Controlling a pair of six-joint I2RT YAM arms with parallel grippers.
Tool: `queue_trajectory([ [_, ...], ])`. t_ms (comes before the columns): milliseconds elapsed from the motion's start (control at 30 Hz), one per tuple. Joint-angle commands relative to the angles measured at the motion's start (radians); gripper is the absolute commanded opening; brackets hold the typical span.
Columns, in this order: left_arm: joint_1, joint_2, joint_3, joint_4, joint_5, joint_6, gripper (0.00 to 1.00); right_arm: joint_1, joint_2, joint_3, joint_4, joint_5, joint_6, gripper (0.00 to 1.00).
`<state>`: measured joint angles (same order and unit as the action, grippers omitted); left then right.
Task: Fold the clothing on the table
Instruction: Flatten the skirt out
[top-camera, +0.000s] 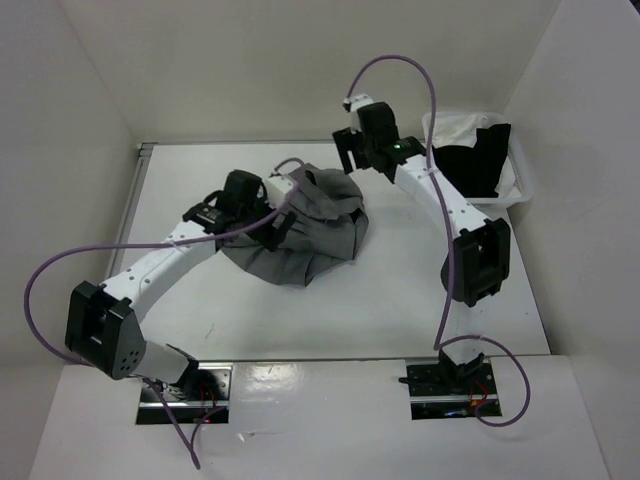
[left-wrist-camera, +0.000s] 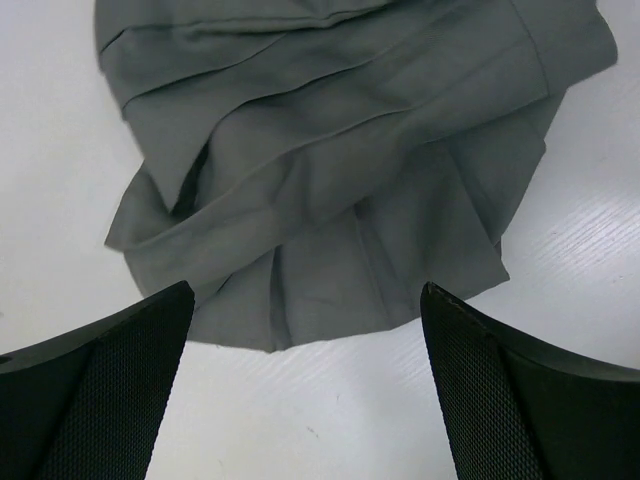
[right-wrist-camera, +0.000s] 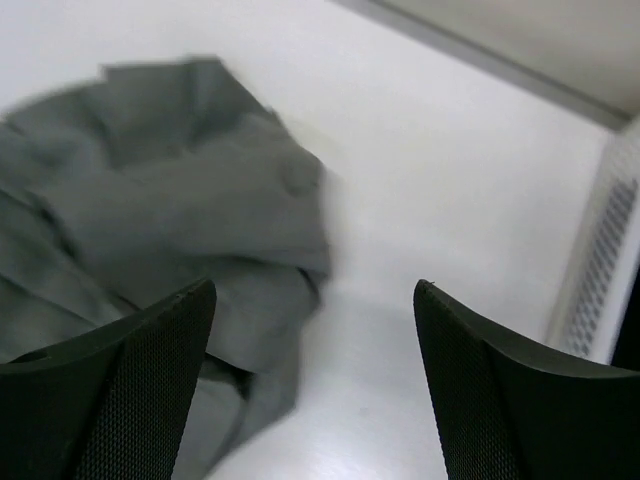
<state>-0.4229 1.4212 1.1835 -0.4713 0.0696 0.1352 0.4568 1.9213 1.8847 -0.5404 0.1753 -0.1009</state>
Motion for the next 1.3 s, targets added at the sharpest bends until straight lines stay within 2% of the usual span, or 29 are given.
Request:
queue_trajectory([
  [0, -0.100, 0.005, -0.050, 0.109, -0.157, 0.056, 1.00, -0.092, -0.157, -0.111, -0.023, -0.023, 0.000, 0.84],
  [133, -0.220, 0.079, -0.103, 0.226, -0.241, 0.133, 1.00, -0.110, -0.336, -0.324, 0.026, -0.025, -0.043, 0.85],
  [267, -0.255, 0.188, -0.104, 0.374, -0.286, 0.150, 0.95, -0.131, -0.459, -0.488, 0.037, -0.025, -0.057, 0.85],
  [400, -0.264, 0.258, -0.117, 0.523, -0.317, 0.150, 0.89, -0.165, -0.542, -0.564, 0.037, -0.056, -0.057, 0.85],
  [567, -0.264, 0.259, -0.163, 0.698, -0.317, 0.109, 0.86, -0.204, -0.634, -0.617, 0.026, -0.082, -0.057, 0.85],
  [700, -0.254, 0.301, -0.099, 0.689, -0.343, 0.052, 0.81, -0.227, -0.656, -0.645, 0.026, -0.120, -0.057, 0.85],
  [1000, -0.263, 0.369, -0.079, 0.718, -0.280, 0.029, 0.81, -0.265, -0.647, -0.654, 0.045, -0.163, -0.057, 0.85],
  [1267, -0.263, 0.442, -0.021, 0.740, -0.280, 0.057, 0.79, -0.297, -0.647, -0.664, 0.045, -0.184, -0.057, 0.85],
])
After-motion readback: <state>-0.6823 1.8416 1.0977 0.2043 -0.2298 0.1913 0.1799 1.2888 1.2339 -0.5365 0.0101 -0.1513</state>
